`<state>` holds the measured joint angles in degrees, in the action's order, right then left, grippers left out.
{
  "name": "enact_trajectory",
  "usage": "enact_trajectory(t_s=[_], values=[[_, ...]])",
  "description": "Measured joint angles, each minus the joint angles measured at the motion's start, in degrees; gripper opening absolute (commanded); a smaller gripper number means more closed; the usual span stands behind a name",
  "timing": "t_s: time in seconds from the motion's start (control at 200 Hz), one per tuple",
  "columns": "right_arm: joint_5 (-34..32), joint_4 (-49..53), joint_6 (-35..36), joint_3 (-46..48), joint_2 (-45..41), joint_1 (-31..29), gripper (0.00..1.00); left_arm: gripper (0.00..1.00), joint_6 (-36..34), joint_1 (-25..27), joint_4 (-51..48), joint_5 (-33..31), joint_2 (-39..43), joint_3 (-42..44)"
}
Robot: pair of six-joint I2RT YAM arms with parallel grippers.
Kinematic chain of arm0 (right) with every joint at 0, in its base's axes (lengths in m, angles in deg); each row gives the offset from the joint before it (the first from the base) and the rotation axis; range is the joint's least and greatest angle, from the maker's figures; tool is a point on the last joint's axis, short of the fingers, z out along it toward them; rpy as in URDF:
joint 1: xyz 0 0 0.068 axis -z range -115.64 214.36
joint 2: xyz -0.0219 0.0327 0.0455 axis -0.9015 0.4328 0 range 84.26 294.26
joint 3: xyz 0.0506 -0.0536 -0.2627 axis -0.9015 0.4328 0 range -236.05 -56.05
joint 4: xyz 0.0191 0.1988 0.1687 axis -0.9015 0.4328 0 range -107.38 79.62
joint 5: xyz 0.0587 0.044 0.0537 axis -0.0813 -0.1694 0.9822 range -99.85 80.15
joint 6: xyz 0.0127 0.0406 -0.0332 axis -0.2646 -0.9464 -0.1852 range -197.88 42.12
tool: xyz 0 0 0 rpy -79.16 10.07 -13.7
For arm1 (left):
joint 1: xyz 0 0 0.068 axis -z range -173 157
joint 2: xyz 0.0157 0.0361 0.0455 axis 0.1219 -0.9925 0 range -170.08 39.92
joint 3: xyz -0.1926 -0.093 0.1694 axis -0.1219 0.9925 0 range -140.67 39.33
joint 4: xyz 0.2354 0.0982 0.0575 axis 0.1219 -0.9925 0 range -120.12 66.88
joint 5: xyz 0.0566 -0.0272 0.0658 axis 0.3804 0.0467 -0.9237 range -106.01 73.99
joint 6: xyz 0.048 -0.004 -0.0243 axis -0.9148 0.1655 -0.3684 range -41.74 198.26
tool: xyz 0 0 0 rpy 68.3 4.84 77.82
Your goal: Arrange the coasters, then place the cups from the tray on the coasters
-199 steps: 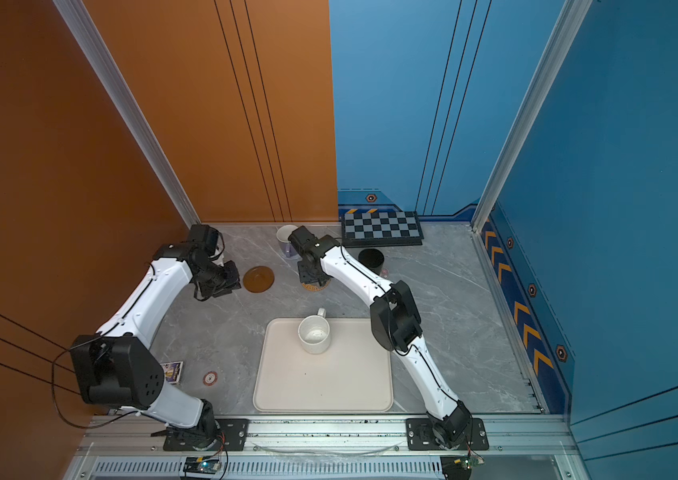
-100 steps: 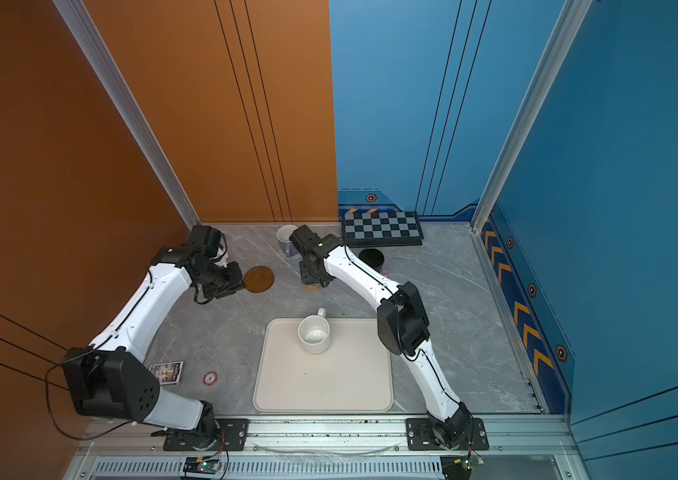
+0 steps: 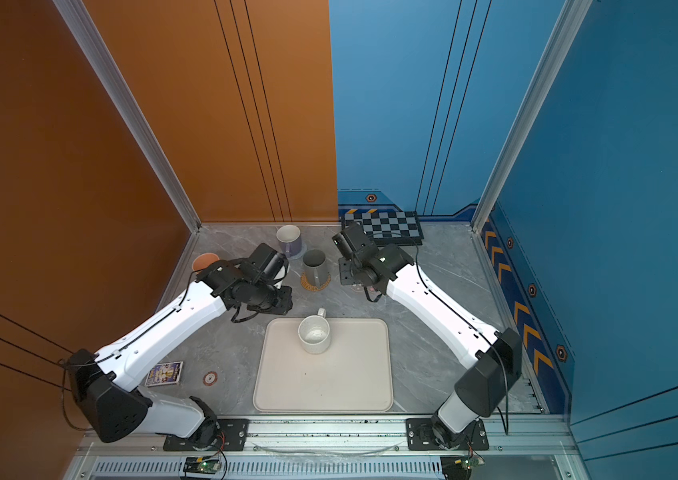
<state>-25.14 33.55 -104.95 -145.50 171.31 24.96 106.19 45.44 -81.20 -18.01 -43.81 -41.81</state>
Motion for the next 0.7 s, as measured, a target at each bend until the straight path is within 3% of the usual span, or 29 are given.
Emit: enact_trajectory(t_s=[0.15,0.38,0.701], values=[[-1.49,-0.39,-0.15,12.15,-12.96,3.17,0.52,0.35,0.11,4.74,0.02,-3.67,-7.34,-5.07],[-1.49,0.55,-1.31,23.65,-33.07,6.47,0.55,0.35,-0.96,5.07,0.02,-5.81,-17.25,-11.72],[-1.51,4.81,-3.28,27.91,-40.41,9.46,0.56,0.35,-2.27,5.14,-0.17,-5.99,-24.2,-16.04]])
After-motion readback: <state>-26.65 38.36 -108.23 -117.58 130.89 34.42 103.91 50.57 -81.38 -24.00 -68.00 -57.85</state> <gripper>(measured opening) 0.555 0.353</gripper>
